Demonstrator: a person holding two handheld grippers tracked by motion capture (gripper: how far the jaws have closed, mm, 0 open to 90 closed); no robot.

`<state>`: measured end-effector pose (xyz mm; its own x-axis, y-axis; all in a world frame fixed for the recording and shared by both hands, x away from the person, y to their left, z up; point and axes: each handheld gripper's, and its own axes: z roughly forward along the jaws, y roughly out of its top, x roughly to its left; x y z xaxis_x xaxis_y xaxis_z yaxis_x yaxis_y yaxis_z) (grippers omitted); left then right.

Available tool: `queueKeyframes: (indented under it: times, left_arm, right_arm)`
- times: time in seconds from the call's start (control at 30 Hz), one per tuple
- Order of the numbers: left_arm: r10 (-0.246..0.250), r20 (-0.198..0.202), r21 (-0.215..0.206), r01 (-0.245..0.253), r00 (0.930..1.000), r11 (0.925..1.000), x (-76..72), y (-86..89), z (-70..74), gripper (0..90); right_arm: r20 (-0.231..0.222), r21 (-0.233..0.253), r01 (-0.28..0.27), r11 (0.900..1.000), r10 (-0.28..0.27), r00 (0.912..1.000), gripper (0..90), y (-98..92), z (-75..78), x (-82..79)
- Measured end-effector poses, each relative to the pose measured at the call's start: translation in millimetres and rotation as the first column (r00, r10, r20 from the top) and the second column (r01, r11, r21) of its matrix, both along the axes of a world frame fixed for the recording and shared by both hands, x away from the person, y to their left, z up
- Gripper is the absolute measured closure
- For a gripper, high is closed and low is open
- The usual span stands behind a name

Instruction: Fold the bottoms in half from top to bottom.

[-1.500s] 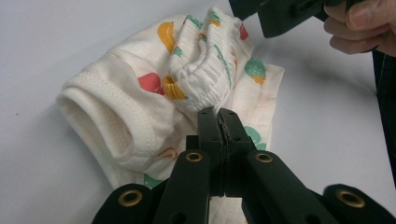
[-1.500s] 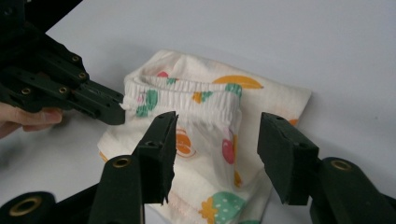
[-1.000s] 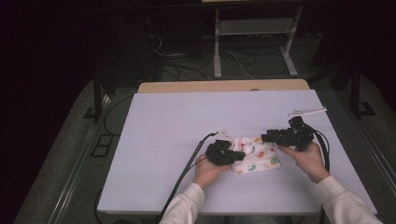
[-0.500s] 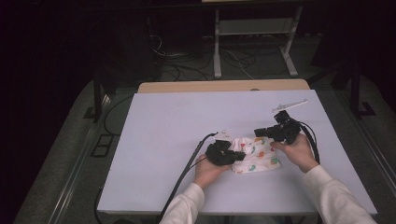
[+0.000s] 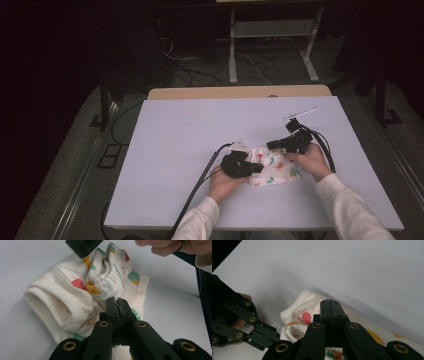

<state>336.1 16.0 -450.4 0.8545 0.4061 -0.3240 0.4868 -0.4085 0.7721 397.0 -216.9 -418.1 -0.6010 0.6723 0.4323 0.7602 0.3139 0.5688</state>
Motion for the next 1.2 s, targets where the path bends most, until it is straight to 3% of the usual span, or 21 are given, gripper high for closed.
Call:
queueKeyframes:
  times: [0.03,0.23,0.43,0.53,0.73,0.87,0.97,1.2]
  left_arm:
    - [-0.001,0.001,0.003,0.001,1.0,1.0,0.0,0.0,0.0,88.5]
    - [-0.014,0.016,0.016,0.014,0.9998,0.9998,-0.7,0.1,-1.1,88.5]
    - [-0.018,0.026,0.026,0.018,0.9995,0.9995,-2.6,-0.2,-1.1,88.0]
    - [-0.022,0.06,0.024,0.02,0.998,0.9995,-4.5,-0.6,-0.2,86.0]
    - [-0.001,0.078,-0.026,0.003,0.997,0.9997,-9.0,-0.1,6.7,71.1]
    - [0.036,0.082,-0.085,-0.029,0.996,0.996,-8.2,4.5,14.4,61.4]
    - [0.062,0.067,-0.118,-0.054,0.9958,0.9915,-5.5,9.3,18.4,53.6]
    - [0.14,0.015,-0.13,-0.137,0.9901,0.9821,2.4,17.0,20.2,36.3]
  right_arm:
    - [-0.03,-0.008,-0.01,1.0,0.01,0.9995,87.4,2.8,-2.1,1.8]
    - [-0.086,-0.054,-0.018,0.998,0.013,0.9962,88.0,7.7,-12.1,8.2]
    - [-0.109,-0.053,-0.04,0.998,0.034,0.9935,88.2,5.0,-11.8,6.1]
    - [-0.112,-0.048,-0.051,0.998,0.045,0.9927,88.2,5.6,-7.6,2.4]
    - [-0.131,-0.061,-0.084,0.995,0.076,0.9884,88.3,9.8,-3.7,-7.3]
    - [-0.131,-0.069,-0.101,0.992,0.092,0.9872,88.3,10.1,-3.2,-14.5]
    - [-0.133,-0.054,-0.093,0.994,0.085,0.9874,88.3,6.2,-2.9,-19.2]
    - [-0.131,-0.037,-0.095,0.995,0.089,0.9873,88.3,1.1,-2.0,-39.9]
